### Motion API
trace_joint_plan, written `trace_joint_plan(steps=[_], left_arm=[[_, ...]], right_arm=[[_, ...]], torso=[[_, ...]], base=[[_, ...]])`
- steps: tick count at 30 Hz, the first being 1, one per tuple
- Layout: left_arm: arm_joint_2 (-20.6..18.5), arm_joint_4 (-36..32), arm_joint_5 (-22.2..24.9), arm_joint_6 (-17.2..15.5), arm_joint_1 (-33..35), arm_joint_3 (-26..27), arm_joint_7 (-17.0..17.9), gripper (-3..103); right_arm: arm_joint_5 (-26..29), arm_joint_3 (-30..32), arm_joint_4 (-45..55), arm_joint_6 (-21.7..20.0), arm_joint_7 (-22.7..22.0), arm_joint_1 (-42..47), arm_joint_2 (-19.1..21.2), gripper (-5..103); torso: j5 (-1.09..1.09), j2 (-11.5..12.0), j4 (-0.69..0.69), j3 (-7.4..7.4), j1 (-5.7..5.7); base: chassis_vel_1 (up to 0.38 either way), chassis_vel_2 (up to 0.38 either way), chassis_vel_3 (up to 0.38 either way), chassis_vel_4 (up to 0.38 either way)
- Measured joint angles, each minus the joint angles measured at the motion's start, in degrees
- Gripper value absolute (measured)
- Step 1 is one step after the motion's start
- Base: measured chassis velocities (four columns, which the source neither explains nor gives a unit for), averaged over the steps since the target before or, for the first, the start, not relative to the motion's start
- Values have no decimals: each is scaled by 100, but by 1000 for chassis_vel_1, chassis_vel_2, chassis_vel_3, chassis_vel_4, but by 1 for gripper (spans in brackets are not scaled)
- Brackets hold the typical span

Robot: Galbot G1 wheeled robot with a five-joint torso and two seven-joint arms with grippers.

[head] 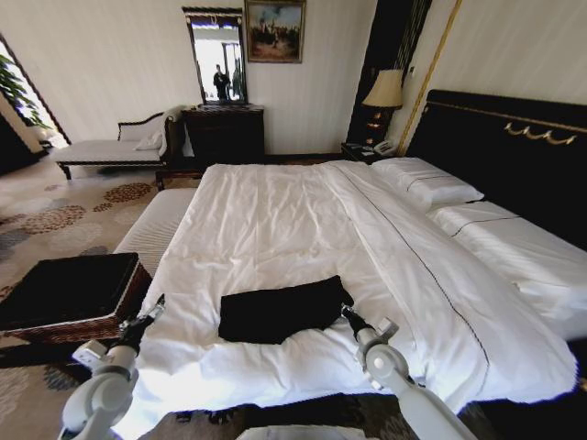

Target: Fold the clothes on the bed and place them into the basket.

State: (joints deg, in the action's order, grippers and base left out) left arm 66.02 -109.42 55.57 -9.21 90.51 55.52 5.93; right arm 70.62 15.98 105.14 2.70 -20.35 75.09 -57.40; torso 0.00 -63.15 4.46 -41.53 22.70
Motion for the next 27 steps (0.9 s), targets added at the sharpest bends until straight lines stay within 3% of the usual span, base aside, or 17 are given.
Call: trace_joint_plan(steps=[7,14,16,17,20,21,24,27], left_arm=[[-63,29,230,-35,4,326,4,100],[-74,186,247,-41,-82,568,21,100],[-175,417,193,-41,-176,770,49,100],[-175,417,193,-41,-176,770,49,100],[-358,733,309,-56,-264,1107,63,100],[-358,733,309,-56,-264,1107,63,100],[-474,924,417,-71,-293,1317,65,100],[-487,962,430,-79,-305,1348,66,100]], right_arm=[[213,593,244,-23,44,147,277,2],[1,456,239,62,345,131,321,2],[-234,231,249,299,844,33,327,2],[-234,231,249,299,844,33,327,2],[-562,-233,199,679,1760,-238,393,2],[-562,-233,199,679,1760,-238,393,2],[-692,-793,89,915,2526,-585,473,2],[-822,-1177,-33,1013,2885,-803,485,2]], torso=[[-2,0,1,0,0],[-1,0,2,0,0],[-2,0,1,0,0],[-2,0,1,0,0],[-1,0,0,0,0],[-1,0,0,0,0],[-2,0,-1,0,0],[-2,0,-1,0,0]], base=[[0,0,0,0],[0,0,0,0],[0,0,0,0],[0,0,0,0],[0,0,0,0],[0,0,0,0],[0,0,0,0],[0,0,0,0]])
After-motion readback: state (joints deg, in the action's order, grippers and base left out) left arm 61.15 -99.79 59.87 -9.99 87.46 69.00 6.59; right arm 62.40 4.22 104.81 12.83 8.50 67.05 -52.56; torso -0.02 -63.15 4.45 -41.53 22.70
